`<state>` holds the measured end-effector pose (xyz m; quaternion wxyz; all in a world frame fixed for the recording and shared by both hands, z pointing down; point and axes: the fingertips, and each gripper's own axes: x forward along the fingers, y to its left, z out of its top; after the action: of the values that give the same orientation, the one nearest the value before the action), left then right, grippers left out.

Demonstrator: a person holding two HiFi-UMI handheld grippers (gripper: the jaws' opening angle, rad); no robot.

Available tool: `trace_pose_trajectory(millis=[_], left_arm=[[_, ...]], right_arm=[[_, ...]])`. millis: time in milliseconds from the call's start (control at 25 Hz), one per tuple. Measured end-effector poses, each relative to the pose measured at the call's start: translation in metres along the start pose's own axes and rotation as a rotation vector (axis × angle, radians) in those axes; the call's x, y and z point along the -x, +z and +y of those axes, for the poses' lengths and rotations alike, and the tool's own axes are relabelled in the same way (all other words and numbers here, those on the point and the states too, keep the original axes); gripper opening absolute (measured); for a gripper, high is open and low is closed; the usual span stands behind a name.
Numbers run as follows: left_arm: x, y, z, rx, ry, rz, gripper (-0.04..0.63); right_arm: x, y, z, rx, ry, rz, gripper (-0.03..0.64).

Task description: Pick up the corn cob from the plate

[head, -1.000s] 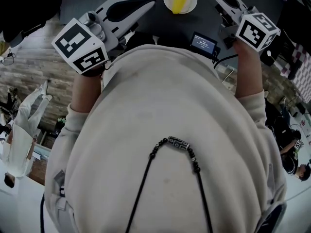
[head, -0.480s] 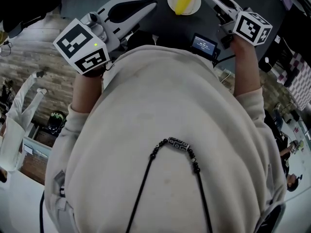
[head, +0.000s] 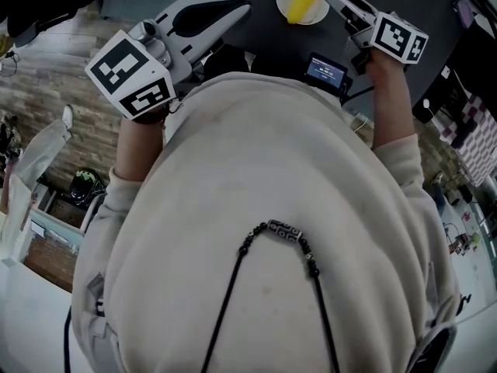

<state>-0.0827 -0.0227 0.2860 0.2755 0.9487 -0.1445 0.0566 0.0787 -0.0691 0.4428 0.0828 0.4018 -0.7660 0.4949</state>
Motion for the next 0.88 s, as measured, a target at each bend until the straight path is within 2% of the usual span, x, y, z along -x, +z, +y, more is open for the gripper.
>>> trace_pose_trajectory(millis=[160,560,880], left_arm=[[0.001,-0.003,0.002,0.009,0.019,0.001,0.0],[0.003,-0.009,0.006,0.018,0.056,0.003,0.0],[0.007,-0.013,0.011,0.033,0.071,-0.003,0.002]], right_arm=[[-0.007,-0.007,-0.014,-0.076,0.003,0.024,0.218],[-0.023,-0.028,-0.049,-0.163,-0.033,0.096,0.236],[-0.03,-0.048,-0.077,-0.207,-0.103,0.14,0.255]])
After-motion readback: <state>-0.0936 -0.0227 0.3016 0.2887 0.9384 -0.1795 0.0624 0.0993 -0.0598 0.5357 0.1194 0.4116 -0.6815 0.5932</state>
